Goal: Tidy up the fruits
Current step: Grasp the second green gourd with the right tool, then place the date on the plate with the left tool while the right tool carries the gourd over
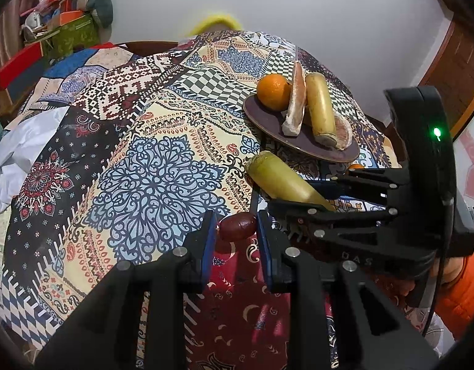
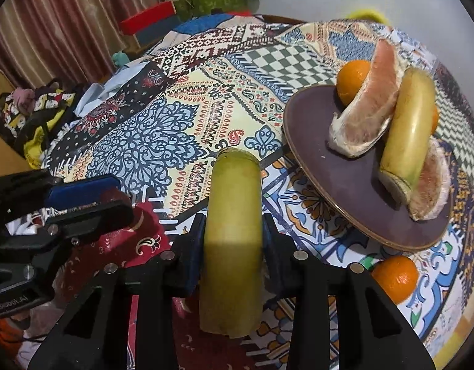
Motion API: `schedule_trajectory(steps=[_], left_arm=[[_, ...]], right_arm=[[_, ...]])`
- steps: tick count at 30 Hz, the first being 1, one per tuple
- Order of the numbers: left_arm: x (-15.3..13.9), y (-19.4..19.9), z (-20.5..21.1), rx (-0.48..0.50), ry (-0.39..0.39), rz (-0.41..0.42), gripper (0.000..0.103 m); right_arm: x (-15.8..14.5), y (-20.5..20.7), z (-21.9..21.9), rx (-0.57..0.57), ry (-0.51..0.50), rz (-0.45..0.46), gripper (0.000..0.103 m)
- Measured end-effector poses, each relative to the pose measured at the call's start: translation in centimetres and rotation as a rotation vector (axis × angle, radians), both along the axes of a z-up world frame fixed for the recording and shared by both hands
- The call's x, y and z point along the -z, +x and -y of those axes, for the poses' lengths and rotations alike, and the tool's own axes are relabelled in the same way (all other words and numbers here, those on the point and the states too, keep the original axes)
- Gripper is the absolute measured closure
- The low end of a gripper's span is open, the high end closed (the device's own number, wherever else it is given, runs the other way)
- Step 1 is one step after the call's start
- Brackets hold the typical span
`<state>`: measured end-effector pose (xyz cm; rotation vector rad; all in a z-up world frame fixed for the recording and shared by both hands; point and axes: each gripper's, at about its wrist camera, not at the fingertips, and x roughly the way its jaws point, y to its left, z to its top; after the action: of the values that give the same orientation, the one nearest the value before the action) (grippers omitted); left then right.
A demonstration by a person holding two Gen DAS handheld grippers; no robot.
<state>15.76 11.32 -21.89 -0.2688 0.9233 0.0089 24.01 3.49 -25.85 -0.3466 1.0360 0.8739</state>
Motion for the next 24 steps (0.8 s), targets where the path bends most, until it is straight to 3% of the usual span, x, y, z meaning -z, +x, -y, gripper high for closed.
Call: schedule_trajectory(steps=[12,24], left_arm=[[-2.0,1.0,1.2,0.009,0.020,0.035,0.077],[-4.5,4.2,3.0,0.045,0.046,0.102,0.077]], right_arm=[[-4.4,0.6,5.7,0.135,0.160,0.051,0.071],[-7.4,2.6,10.7,0.274,0.219,0.157,0.071]])
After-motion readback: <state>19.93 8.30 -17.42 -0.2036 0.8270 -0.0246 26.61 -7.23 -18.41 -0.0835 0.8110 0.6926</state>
